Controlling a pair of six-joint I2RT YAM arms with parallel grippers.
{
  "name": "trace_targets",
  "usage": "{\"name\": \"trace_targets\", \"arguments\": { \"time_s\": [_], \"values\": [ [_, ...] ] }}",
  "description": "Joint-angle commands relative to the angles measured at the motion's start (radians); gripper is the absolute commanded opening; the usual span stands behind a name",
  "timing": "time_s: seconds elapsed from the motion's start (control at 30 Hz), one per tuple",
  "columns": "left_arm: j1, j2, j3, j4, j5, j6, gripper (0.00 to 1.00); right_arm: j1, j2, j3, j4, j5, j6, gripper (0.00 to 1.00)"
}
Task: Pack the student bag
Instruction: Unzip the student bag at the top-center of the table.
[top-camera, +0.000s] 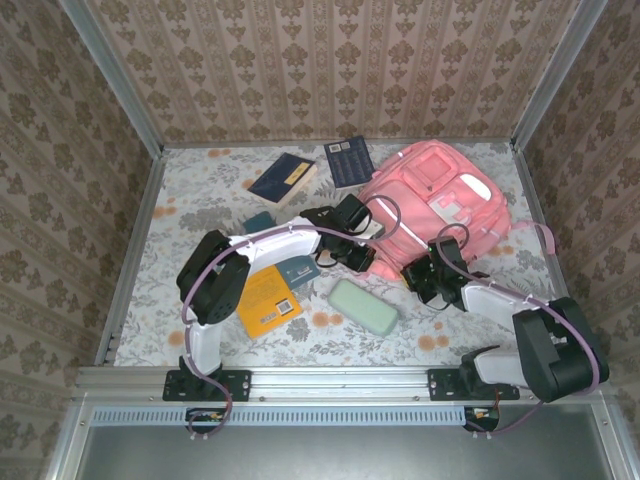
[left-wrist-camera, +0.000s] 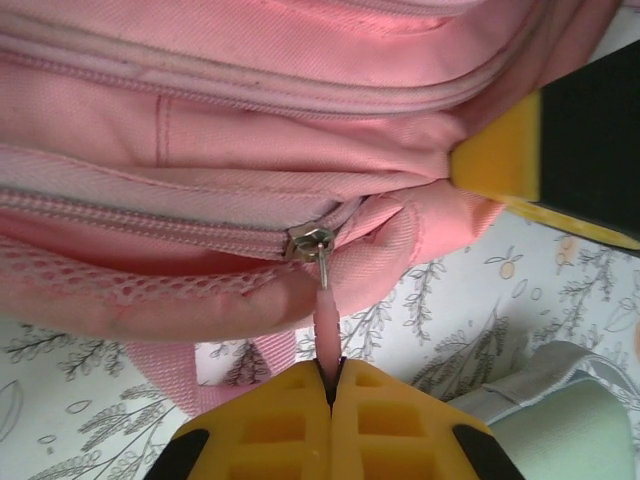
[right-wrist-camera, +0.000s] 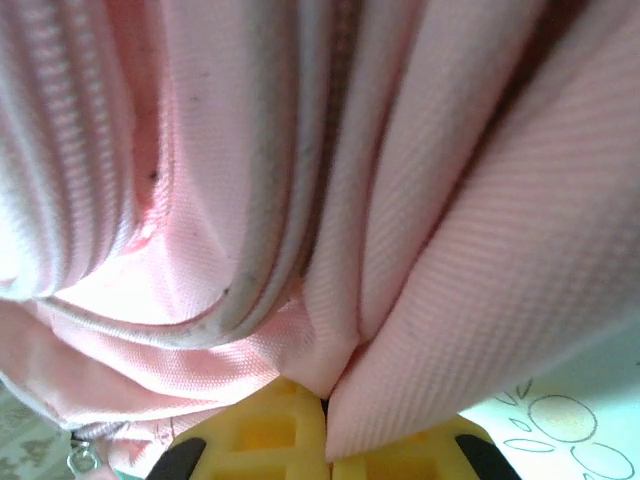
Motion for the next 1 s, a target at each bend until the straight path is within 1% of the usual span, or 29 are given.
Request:
{"name": "trace_targets", "arguments": {
  "time_s": [0.0,0.07,0.2,0.33,0.43,0.57,0.67,0.73,0.8,0.87,0.9,0.93,0.97],
  "values": [
    [0.022,-0.007,0.03,-0.087,-0.066,0.019,0.0,-0.013,-0.067,0.052,-0.157,0.099,-0.067,0.0],
    [0.053,0.003,0.036,-0.109,-0.11,0.023,0.0,-0.046,-0.114,0.05,-0.212,0.103,-0.1,0.0],
    [0.106,0.035,0.07,-0.147,-0.197,0.056,0.0,-0.142,-0.191,0.04,-0.275,0.073,-0.177,0.0],
    [0.143,0.104,0.145,-0.18,-0.258,0.09,0.0,-0.21,-0.209,0.061,-0.329,0.022,-0.258,0.0],
    [0.173,0.166,0.216,-0.189,-0.272,0.095,0.0,-0.239,-0.21,0.069,-0.347,-0.015,-0.304,0.0],
    [0.206,0.227,0.299,-0.17,-0.216,0.102,0.0,-0.297,-0.183,0.09,-0.377,-0.09,-0.385,0.0],
    [0.217,0.247,0.338,-0.163,-0.218,0.106,0.0,-0.346,-0.16,0.135,-0.454,-0.091,-0.468,0.0],
    [0.225,0.252,0.341,-0.156,-0.236,0.102,0.0,-0.391,-0.145,0.159,-0.483,-0.093,-0.515,0.0],
    [0.229,0.255,0.344,-0.152,-0.229,0.101,0.0,-0.418,-0.14,0.184,-0.493,-0.114,-0.547,0.0],
    [0.226,0.242,0.326,-0.128,-0.196,0.103,0.0,-0.417,-0.132,0.221,-0.51,-0.146,-0.582,0.24],
    [0.221,0.226,0.306,-0.104,-0.177,0.104,0.0,-0.413,-0.133,0.24,-0.521,-0.161,-0.595,0.33],
    [0.214,0.211,0.287,-0.079,-0.163,0.105,0.0,-0.403,-0.138,0.257,-0.533,-0.17,-0.61,0.4],
    [0.207,0.198,0.274,-0.064,-0.151,0.108,0.0,-0.392,-0.147,0.273,-0.546,-0.168,-0.622,0.45]
  ]
}}
